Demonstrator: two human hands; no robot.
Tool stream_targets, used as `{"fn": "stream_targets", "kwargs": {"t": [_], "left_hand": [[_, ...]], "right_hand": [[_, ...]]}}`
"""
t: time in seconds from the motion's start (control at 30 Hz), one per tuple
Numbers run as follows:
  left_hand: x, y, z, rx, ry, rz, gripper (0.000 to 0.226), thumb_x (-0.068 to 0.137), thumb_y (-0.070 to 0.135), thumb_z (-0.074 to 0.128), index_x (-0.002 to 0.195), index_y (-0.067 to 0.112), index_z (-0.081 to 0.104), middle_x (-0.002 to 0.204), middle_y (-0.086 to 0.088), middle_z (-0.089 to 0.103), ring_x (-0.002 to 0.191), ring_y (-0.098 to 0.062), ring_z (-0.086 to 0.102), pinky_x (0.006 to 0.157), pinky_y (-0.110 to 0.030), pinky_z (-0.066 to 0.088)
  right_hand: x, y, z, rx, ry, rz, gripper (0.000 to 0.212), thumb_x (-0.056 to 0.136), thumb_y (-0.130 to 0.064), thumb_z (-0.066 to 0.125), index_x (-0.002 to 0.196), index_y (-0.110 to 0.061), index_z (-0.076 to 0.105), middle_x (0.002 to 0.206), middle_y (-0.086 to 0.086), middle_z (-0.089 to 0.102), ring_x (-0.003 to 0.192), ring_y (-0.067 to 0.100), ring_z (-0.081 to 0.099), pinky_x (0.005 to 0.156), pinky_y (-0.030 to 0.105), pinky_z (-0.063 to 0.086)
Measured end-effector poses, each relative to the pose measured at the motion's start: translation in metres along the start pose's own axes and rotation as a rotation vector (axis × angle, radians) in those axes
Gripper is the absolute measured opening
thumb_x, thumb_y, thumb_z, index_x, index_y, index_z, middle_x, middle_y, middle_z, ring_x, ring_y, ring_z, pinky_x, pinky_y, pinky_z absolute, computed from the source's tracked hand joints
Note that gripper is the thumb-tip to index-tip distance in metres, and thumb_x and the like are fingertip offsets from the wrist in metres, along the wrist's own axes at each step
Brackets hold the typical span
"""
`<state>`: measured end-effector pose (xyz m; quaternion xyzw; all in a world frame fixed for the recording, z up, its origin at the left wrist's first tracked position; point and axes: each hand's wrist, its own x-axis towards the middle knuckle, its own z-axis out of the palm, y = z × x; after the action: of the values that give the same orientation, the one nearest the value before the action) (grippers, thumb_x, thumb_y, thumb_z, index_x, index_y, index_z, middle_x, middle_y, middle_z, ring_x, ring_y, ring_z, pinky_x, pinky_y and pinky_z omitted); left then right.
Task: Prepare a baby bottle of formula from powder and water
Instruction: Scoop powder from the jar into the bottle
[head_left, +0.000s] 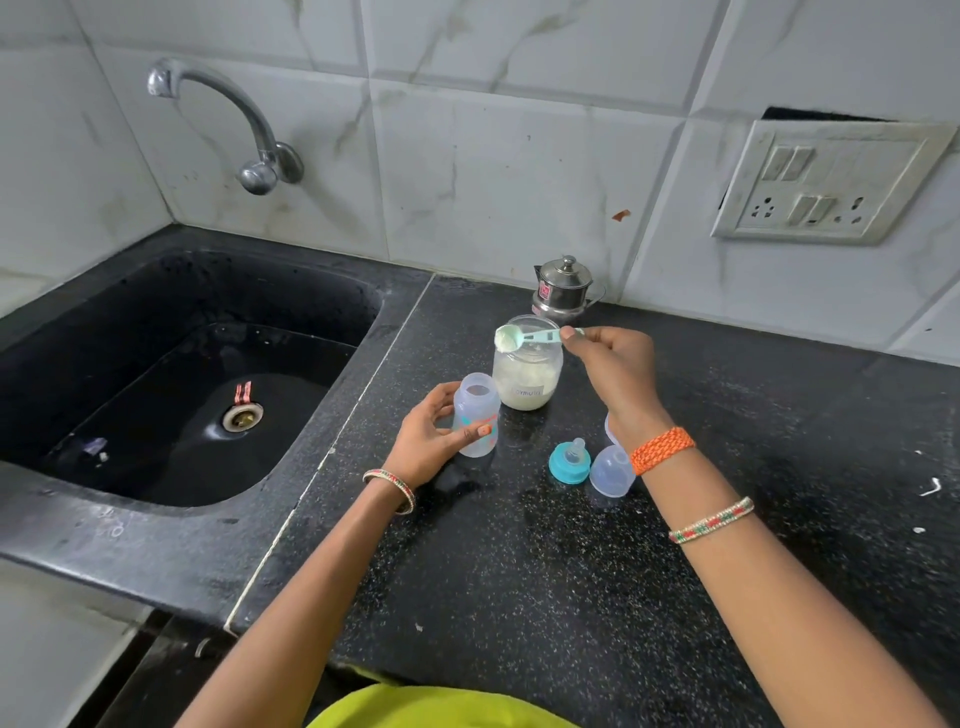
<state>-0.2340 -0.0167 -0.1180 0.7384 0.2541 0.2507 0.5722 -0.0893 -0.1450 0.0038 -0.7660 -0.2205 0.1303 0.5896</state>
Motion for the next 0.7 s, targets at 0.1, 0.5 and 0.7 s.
{"fn": "stream_targets", "kwargs": {"t": [0.1,0.5,0.7], "left_hand": [[-0.001,-0.005,0.002,-0.012,0.004,0.023,0.053,0.076,0.025,0.076,0.123,0.023,0.051,0.123,0.004,0.061,0.116,-0.012,0.056,0.088,-0.023,0.051],[-0.007,-0.014,0.005,0.032,0.027,0.049,0.054,0.078,0.024,0.074,0.126,0.025,0.051,0.119,0.007,0.062,0.107,-0.002,0.059,0.089,-0.010,0.045],[-0.006,-0.015,0.004,0.046,0.031,0.049,0.053,0.077,0.028,0.074,0.125,0.028,0.051,0.117,0.007,0.063,0.105,-0.002,0.061,0.092,-0.015,0.047]], "right_hand": [[-0.013,0.010,0.011,-0.087,-0.019,-0.052,0.017,0.082,-0.028,0.071,0.066,-0.025,0.066,0.074,-0.001,0.070,0.077,0.017,0.063,0.085,0.041,0.051],[-0.024,0.028,0.021,-0.478,0.092,-0.453,0.011,0.081,-0.029,0.071,0.087,-0.019,0.072,0.104,-0.002,0.067,0.106,0.021,0.056,0.093,0.037,0.024],[-0.031,0.034,0.024,-0.715,0.080,-0.771,0.006,0.079,-0.023,0.069,0.084,-0.022,0.072,0.103,0.000,0.067,0.104,0.026,0.058,0.102,0.043,0.017]]}}
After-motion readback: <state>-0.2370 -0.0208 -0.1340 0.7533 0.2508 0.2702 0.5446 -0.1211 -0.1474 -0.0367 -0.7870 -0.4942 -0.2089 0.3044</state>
